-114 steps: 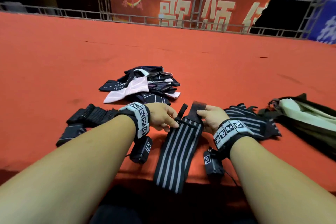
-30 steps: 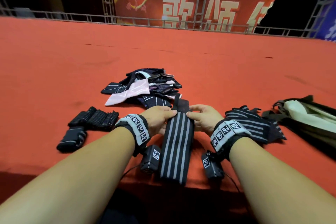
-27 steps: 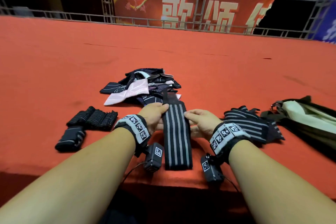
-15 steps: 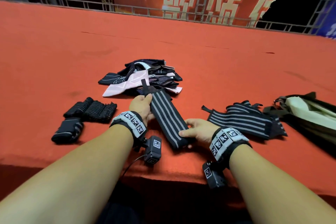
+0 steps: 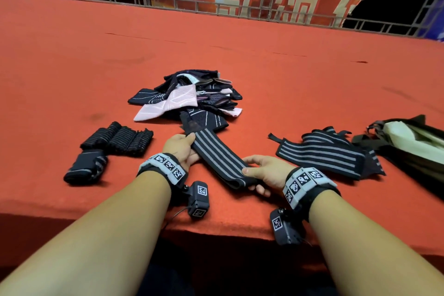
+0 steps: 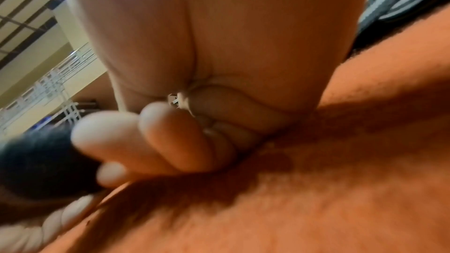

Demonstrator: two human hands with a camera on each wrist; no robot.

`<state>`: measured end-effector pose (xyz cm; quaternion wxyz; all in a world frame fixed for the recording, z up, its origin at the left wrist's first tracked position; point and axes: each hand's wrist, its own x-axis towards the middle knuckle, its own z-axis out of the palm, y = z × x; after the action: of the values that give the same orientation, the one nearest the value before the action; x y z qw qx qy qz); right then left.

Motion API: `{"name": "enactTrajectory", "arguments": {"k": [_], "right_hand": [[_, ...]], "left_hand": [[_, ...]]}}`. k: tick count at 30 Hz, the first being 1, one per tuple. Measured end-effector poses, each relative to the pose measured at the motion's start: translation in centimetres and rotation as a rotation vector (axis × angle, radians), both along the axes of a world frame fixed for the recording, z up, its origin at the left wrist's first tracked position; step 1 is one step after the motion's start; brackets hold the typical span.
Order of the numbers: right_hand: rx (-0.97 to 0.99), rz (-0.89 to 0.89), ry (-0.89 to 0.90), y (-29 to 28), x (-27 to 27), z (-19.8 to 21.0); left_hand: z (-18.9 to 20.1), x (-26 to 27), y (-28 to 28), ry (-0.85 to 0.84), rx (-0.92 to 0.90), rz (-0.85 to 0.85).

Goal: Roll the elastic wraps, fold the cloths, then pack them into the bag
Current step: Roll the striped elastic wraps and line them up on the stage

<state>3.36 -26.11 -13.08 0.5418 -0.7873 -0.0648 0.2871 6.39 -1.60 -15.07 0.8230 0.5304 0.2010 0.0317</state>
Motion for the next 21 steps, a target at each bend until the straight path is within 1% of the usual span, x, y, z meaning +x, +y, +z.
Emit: {"name": "enactTrajectory", "arguments": {"k": [3,6,8,10,13,15,18,19,21], "right_hand": [[0.128,-0.025,0.054,-0.4,-0.2,0.0],[0.237,-0.044,0.096,-0.8,-0.9,0.3],[0.228,-0.038,0.074,-0.8,-1.3,0.5],[0.176,-0.026,0.048,-0.6,-1.5,0.7],[0.136,-0.006,0.087,0.0,-1.6,1.2],[0.178,-0.004,0.172,0.2,-2.0,2.0],[0.295,0.052,0.304,-0.3,-2.7,3.1],[0.330,0.066,0.320,-0.5,-2.9,3.5],[0.339,0.066,0.290,-0.8,-3.2,3.9]], "left_hand": [[-0.4,0.3,-0.1,0.020,0.100,-0.019],[-0.5,0.4,-0.2,0.027,0.125,-0.033],[-0.4,0.4,-0.1,0.021,0.119,-0.053],[-0.3,0.2,-0.1,0.013,0.110,-0.078],[0.1,-0.3,-0.3,-0.002,0.107,-0.097],[0.5,-0.8,-0.4,-0.018,0.094,-0.113],[1.2,-1.6,-0.9,-0.033,0.075,-0.195],[1.4,-1.9,-1.0,-0.034,0.067,-0.225],[1.8,-2.4,-1.1,-0.048,0.041,-0.283]]}}
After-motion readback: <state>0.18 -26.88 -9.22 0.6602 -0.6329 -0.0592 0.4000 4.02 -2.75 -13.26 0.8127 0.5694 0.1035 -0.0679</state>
